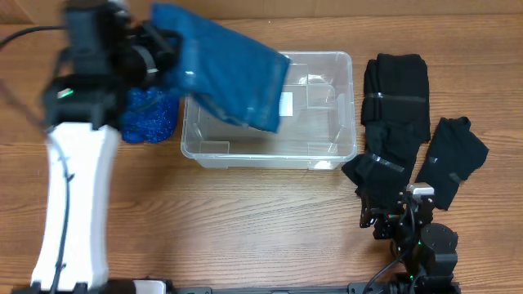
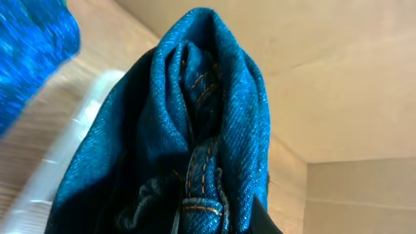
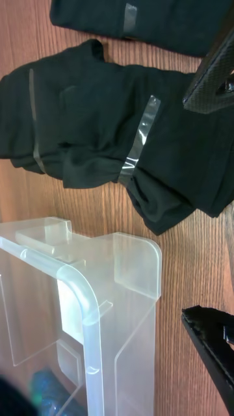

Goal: Pack container
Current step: 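Lift the denim and lower it into the clear bin, release, then grasp the sparkly blue-green fabric with the left gripper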

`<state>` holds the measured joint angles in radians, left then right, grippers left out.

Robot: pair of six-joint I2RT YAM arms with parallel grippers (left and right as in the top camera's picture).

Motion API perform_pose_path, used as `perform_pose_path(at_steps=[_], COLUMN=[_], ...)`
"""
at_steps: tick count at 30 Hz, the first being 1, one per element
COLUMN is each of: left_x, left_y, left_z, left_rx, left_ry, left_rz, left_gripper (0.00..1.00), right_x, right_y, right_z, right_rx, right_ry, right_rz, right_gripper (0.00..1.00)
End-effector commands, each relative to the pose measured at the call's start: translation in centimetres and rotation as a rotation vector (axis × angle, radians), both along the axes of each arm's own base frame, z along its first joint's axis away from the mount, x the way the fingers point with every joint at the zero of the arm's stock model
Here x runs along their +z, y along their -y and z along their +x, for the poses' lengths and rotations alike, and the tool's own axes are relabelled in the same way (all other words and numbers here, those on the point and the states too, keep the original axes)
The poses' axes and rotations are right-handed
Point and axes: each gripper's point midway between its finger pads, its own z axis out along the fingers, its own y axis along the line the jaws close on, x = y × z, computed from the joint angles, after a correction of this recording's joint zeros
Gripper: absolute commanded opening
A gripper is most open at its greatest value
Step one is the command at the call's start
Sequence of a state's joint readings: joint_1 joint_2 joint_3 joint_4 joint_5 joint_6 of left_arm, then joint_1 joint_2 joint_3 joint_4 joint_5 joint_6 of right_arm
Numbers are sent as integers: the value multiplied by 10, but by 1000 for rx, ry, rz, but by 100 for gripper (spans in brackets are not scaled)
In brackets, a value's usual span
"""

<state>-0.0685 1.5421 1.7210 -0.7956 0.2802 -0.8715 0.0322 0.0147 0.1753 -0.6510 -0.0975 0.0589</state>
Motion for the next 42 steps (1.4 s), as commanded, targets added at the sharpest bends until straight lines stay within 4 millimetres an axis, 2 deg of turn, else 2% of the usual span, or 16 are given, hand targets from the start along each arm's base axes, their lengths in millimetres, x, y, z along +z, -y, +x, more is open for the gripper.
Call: perform_pose_path(at_steps=[1, 5, 9, 11, 14, 15, 17, 20, 21, 23, 26, 27, 29, 37, 40, 42], left_x=[-18, -115, -160, -156, -125, -115, -95, -110, -116, -150, -223, -253, -278, -326, -340, -342], left_y=[52, 120, 131, 118, 72, 58, -6, -103, -121, -175, -223, -229, -225, -188, -181, -181], left_z=[25, 36, 30, 23, 21, 22, 25, 29, 31, 32, 27, 30, 41, 78, 79, 78], left_rx=[117, 95, 47, -14, -45, -49, -11, 57, 56, 52, 3, -60, -129, -250, -264, -261], left_ry=[-34, -227, -304, -301, -240, -214, -183, -254, -262, -315, -437, -450, -415, -314, -332, -344], left_rz=[-44, 32, 162, 248, 349, 374, 453, 430, 414, 364, 339, 317, 282, 223, 228, 240], left_gripper=[4, 4, 4, 56, 98, 100, 100, 100, 100, 100, 100, 100, 100, 100, 87, 53], right_x=[-6, -6, -6, -6, -6, -6, -6, -6, -6, -6, -6, -6, -6, -6, -6, -6], right_y=[1, 1, 1, 1, 1, 1, 1, 1, 1, 1, 1, 1, 1, 1, 1, 1], right_z=[0, 0, 0, 0, 0, 0, 0, 0, 0, 0, 0, 0, 0, 0, 0, 0], right_rx=[-5, -5, -5, -5, -5, -5, -5, -5, -5, -5, -5, -5, -5, -5, -5, -5], right_ry=[-8, -8, -8, -8, -8, -8, -8, -8, -8, -8, -8, -8, -8, -8, -8, -8], right_rz=[0, 1, 1, 0, 1, 1, 0, 0, 0, 0, 0, 0, 0, 1, 0, 0], right_gripper=[100, 100, 100, 100, 100, 100, 100, 100, 100, 100, 100, 100, 100, 100, 100, 100])
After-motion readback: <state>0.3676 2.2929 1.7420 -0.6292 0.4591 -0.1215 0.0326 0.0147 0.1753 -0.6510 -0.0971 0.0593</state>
